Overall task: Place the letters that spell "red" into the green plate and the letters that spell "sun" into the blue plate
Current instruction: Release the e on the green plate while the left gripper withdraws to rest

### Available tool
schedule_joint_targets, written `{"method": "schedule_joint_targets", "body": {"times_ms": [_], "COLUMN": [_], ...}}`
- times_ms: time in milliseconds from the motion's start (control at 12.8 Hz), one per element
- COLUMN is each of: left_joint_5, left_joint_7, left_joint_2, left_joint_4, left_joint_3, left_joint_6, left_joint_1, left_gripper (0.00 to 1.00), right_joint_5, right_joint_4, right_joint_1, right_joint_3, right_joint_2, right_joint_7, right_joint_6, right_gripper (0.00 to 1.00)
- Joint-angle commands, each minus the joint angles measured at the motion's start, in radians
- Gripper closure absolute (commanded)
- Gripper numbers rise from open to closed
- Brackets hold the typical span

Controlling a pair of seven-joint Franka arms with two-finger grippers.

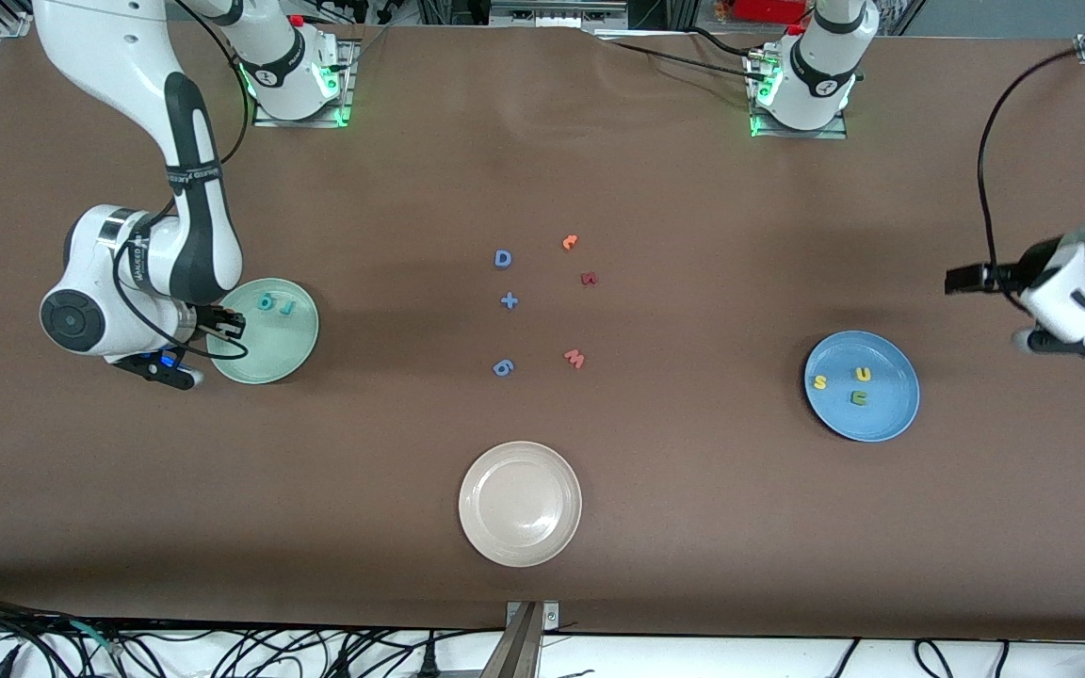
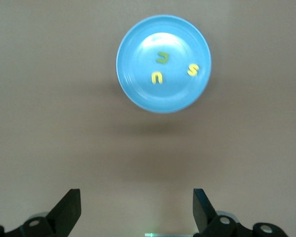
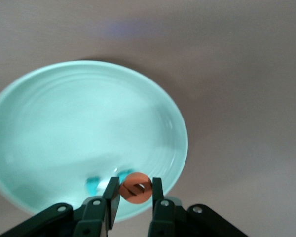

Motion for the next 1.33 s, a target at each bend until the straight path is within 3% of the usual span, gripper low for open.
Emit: {"method": "schedule_joint_targets", "body": {"times_ms": [0, 156, 234, 312, 390, 703, 1015, 1249], "left_joint_5": [-0.024, -0.033, -0.048, -0.056, -0.056, -0.056, -0.062, -0.085], "left_joint_7": [-0.004, -0.005, -0.005, -0.005, -0.005, -0.005, -0.007, -0.005], "left_joint_2": [-0.143, -0.168, -0.168, -0.165, -0.165, -0.155, -0.157, -0.157], "left_joint_4": [-0.072, -0.014, 0.026, 0.057, 0.061, 0.061, 0.063, 0.065], "left_joint_3": [0.117, 0.120, 0.120, 0.120, 0.119, 0.116, 0.116, 0.117], "left_joint_6": [-0.061, -0.110, -0.119, -0.121, -0.121, -0.095, -0.070, -0.057], "left_joint_1": [-0.123, -0.131, -0.135, -0.135, -0.135, -0.156, -0.171, -0.170], "left_gripper": [0.00, 0.00, 0.00, 0.00, 0.00, 0.00, 0.00, 0.00], "right_joint_5": [0.054, 0.063, 0.063, 0.063, 0.063, 0.063, 0.062, 0.063], "right_joint_4": [-0.132, -0.136, -0.136, -0.133, -0.128, -0.032, 0.270, 0.442], "right_joint_1": [0.006, 0.006, 0.006, 0.006, 0.006, 0.006, 0.004, 0.001], "right_joint_3": [0.005, 0.008, 0.008, 0.008, 0.008, -0.013, -0.090, -0.155], "right_joint_2": [-0.024, -0.019, -0.019, -0.019, -0.021, -0.080, -0.091, -0.091], "right_joint_7": [-0.069, -0.070, -0.070, -0.070, -0.069, -0.070, -0.072, -0.073], "right_joint_6": [0.146, 0.153, 0.153, 0.151, 0.148, 0.041, -0.285, -0.456], "right_gripper": [0.71, 0.68, 0.49, 0.20, 0.02, 0.01, 0.01, 0.01]}}
